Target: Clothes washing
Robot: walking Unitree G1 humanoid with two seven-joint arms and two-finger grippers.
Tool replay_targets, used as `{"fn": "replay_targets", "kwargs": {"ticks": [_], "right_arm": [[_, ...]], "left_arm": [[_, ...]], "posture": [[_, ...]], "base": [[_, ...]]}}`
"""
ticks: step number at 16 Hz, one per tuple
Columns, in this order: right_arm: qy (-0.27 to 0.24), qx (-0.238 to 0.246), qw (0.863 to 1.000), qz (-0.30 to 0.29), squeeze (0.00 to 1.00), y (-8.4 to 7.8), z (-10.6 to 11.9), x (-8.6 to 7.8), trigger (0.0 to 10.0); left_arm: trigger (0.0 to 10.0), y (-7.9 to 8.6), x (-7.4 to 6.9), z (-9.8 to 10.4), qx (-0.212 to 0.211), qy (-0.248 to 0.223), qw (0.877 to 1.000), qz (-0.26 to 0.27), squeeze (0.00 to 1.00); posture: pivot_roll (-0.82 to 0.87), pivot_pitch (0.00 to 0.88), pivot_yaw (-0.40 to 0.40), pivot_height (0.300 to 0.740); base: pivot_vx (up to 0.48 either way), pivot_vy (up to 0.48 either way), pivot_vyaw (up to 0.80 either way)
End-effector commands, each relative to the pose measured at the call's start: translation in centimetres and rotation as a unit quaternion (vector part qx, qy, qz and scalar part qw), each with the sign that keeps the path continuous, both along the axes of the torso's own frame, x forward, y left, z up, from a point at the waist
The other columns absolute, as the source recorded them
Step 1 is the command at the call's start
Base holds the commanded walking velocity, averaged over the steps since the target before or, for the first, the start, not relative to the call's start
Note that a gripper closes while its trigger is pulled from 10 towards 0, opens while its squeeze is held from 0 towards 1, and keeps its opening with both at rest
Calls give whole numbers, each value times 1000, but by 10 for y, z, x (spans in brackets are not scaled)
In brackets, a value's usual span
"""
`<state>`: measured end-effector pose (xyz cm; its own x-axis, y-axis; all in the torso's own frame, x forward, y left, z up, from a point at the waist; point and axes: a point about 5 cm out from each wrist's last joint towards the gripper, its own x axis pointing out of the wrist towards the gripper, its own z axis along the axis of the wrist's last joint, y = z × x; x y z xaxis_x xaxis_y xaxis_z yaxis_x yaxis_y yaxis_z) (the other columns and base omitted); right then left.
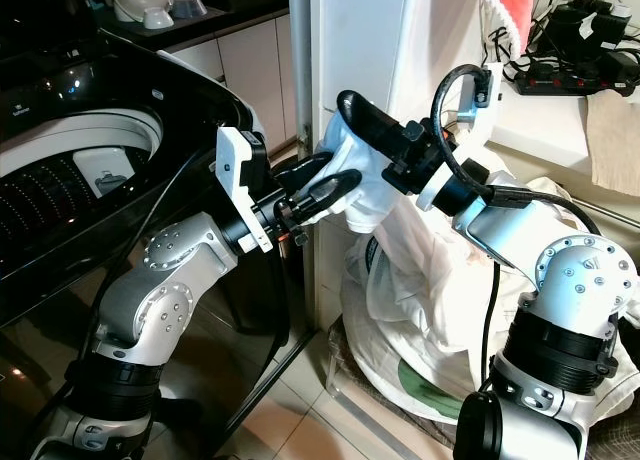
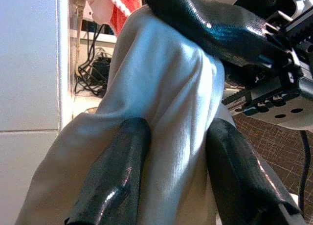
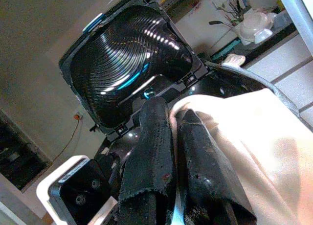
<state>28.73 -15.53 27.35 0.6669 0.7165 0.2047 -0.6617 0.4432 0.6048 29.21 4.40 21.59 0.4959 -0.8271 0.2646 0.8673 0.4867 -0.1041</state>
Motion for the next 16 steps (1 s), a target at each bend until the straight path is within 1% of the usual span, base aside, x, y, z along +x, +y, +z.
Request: {"fn": "replay_targets", "kwargs": {"ticks": [1,4,9,10,11,12,13,14,15,16], "right_arm": [[-14,-8,1000,4,0,2,5,-4,0],[-14,-14,1000,-1,0,2,5,-4,0],[-13,-18,1000,-7,0,3,5,-2,0],[-14,-18,1000,-8,576,3,5,-2,0],[-17,-21,1000,-12,1000,2,5,-2,6471],[-16,-20,1000,-17,1000,1,5,-1,10000],[-16,-18,1000,-18,1000,0,6,-1,10000],[-20,-33,999,-30,1000,-2,5,-1,10000],[-21,-45,998,-38,843,-3,5,-1,10000],[-28,-77,996,-43,0,-2,2,-2,10000]], "left_arm": [[0,1,1,2,-1,-4,1000,0,0],[0,6,7,1,8,-8,1000,25,0],[0,16,12,2,12,-9,999,45,0],[0,18,14,4,12,-12,998,54,0],[0,22,18,7,9,-18,997,69,0],[0,32,27,16,15,-39,994,104,0],[0,37,31,22,17,-50,991,119,0],[0,62,47,51,29,-100,976,192,0],[0,76,55,68,30,-124,965,230,0],[0,120,69,124,70,-219,912,341,0]], "posture": [[-83,0,35,740],[-83,0,35,740],[-69,0,33,740],[-69,0,33,740],[-69,0,38,740],[-71,0,41,740],[-71,0,41,740],[-66,0,43,740],[-66,0,43,740],[-56,0,44,740]], "base": [[0,0,0],[0,0,0],[0,0,0],[0,0,0],[0,0,0],[0,0,0],[0,0,0],[0,0,0],[0,0,0],[0,0,0]]}}
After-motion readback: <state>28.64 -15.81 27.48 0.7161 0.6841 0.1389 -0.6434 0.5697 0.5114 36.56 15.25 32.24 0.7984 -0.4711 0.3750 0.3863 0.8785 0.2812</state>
